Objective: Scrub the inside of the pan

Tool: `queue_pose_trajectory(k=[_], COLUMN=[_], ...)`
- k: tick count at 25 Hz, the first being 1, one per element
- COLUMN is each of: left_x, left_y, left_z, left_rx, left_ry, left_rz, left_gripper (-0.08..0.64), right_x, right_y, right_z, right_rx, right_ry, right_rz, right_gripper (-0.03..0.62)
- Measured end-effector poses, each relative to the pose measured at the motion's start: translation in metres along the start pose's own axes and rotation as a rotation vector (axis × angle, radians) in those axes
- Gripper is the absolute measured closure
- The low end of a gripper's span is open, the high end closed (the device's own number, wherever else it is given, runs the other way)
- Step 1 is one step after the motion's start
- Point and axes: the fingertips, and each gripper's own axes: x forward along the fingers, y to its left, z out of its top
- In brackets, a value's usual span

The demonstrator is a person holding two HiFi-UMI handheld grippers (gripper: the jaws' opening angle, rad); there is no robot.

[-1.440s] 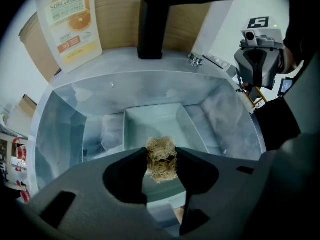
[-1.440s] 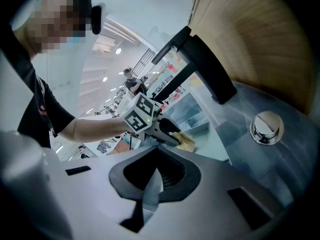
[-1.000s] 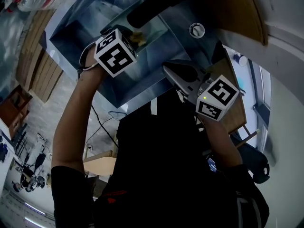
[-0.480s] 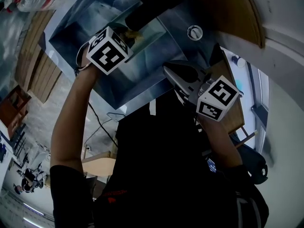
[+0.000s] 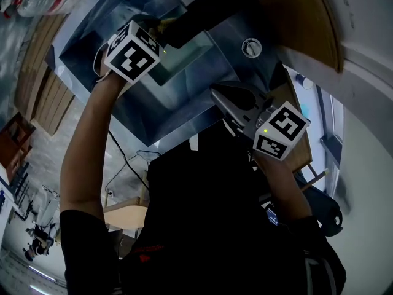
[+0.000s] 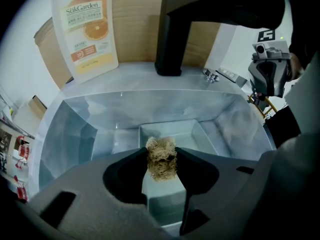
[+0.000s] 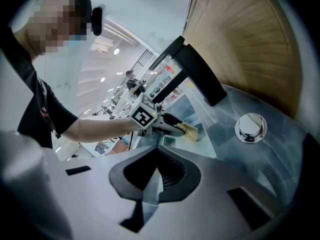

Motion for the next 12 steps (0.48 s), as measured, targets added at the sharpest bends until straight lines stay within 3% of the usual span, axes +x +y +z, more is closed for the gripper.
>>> queue_pose_trajectory(k=[12], left_x=[0.0109], left_y=[-0.0039], left_z=[-0.003], left_rx=[-0.017], left_ry=[-0.017], left_rz=[-0.018], left_gripper=[0.383], right_x=[0.0021], right_y=[0.0024], right_z=[-0.0042], right_rx=[0.005], right_ry=[0.013], right_rz=[0.002], right_gripper=[0.588])
